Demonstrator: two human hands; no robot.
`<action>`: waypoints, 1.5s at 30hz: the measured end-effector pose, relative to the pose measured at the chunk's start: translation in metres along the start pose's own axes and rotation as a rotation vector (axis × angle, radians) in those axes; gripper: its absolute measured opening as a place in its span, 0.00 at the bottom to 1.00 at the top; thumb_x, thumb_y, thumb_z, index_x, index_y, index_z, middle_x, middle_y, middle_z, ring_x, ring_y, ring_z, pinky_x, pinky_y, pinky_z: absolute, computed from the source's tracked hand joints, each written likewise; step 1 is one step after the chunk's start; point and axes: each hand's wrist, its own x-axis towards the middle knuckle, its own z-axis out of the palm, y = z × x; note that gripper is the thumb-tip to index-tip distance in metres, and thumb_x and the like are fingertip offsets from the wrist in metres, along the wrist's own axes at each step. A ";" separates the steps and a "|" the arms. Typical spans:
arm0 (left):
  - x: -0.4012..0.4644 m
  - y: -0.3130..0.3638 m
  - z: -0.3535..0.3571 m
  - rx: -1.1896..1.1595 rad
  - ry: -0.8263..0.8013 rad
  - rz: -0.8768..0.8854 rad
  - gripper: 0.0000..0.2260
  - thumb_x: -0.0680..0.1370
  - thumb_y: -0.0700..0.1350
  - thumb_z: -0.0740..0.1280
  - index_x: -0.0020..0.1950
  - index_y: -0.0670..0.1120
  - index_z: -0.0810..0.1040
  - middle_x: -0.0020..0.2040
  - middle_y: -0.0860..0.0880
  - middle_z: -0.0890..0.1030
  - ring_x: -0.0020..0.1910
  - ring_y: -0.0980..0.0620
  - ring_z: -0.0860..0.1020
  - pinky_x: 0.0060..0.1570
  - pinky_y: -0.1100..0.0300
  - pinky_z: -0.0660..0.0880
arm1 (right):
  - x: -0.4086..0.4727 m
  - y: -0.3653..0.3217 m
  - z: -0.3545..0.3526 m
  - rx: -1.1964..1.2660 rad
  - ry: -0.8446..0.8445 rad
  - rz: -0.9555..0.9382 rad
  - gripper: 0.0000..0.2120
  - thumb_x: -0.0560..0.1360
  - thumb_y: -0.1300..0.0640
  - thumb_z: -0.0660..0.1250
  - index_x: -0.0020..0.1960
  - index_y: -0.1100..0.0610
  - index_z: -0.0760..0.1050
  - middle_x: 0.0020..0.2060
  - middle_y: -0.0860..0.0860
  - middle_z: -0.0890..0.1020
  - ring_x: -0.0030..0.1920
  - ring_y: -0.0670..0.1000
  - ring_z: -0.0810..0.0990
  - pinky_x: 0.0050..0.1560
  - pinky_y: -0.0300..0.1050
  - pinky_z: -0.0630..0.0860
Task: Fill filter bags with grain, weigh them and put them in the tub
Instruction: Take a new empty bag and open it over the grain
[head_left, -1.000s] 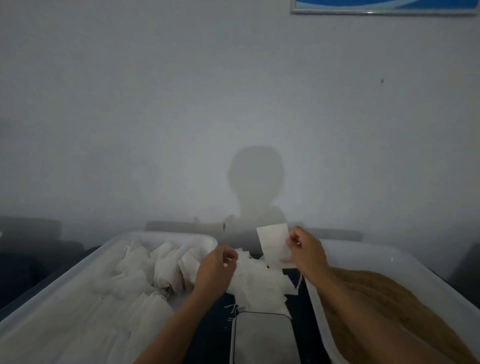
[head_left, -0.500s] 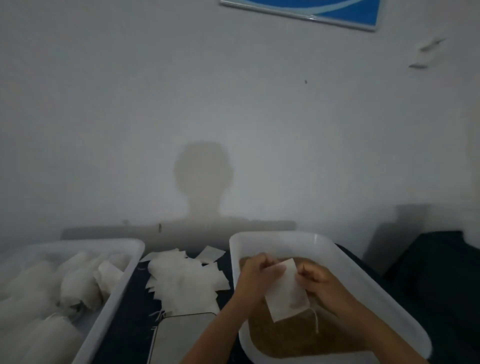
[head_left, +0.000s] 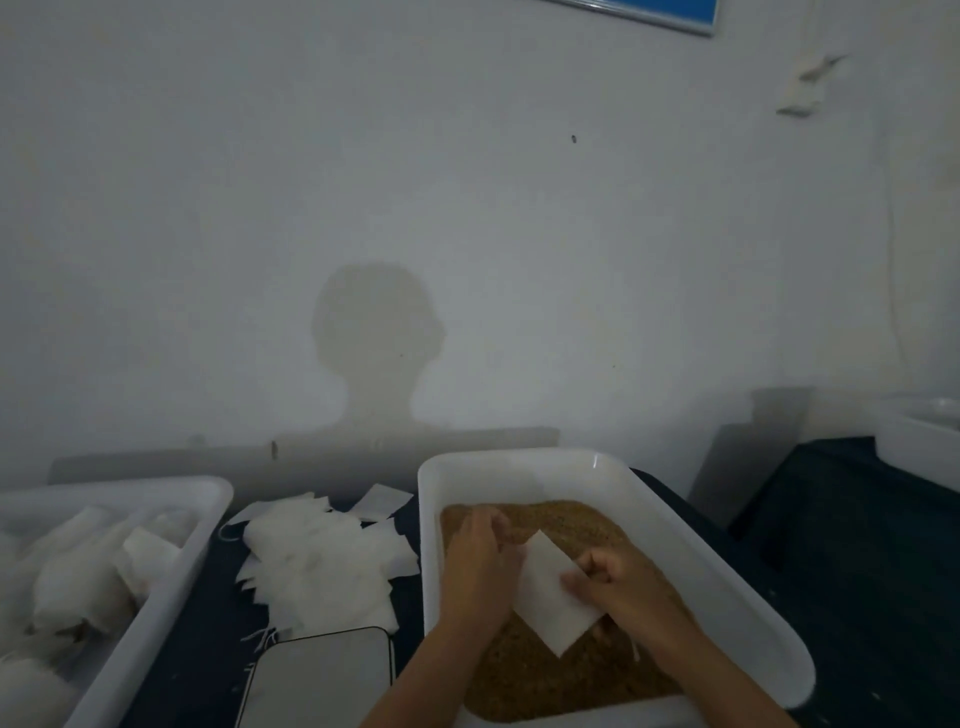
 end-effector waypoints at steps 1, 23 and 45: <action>-0.003 0.003 0.001 0.049 -0.017 0.106 0.09 0.76 0.45 0.67 0.44 0.54 0.66 0.43 0.58 0.70 0.46 0.57 0.70 0.44 0.69 0.66 | 0.001 0.001 0.000 -0.017 0.031 0.018 0.09 0.77 0.55 0.66 0.44 0.62 0.76 0.30 0.51 0.81 0.22 0.46 0.74 0.24 0.36 0.70; -0.021 0.007 0.011 0.325 -0.248 0.392 0.08 0.78 0.50 0.59 0.50 0.46 0.69 0.50 0.48 0.73 0.43 0.52 0.72 0.40 0.59 0.69 | 0.002 -0.001 0.003 0.299 0.038 0.086 0.13 0.78 0.52 0.62 0.48 0.63 0.74 0.28 0.54 0.79 0.24 0.49 0.74 0.24 0.40 0.68; -0.019 0.009 0.007 -0.190 -0.293 0.088 0.08 0.76 0.44 0.66 0.38 0.49 0.69 0.37 0.52 0.72 0.34 0.59 0.68 0.34 0.71 0.65 | 0.003 0.004 0.006 0.290 -0.156 -0.050 0.17 0.77 0.63 0.62 0.31 0.52 0.73 0.29 0.50 0.75 0.31 0.47 0.74 0.33 0.39 0.70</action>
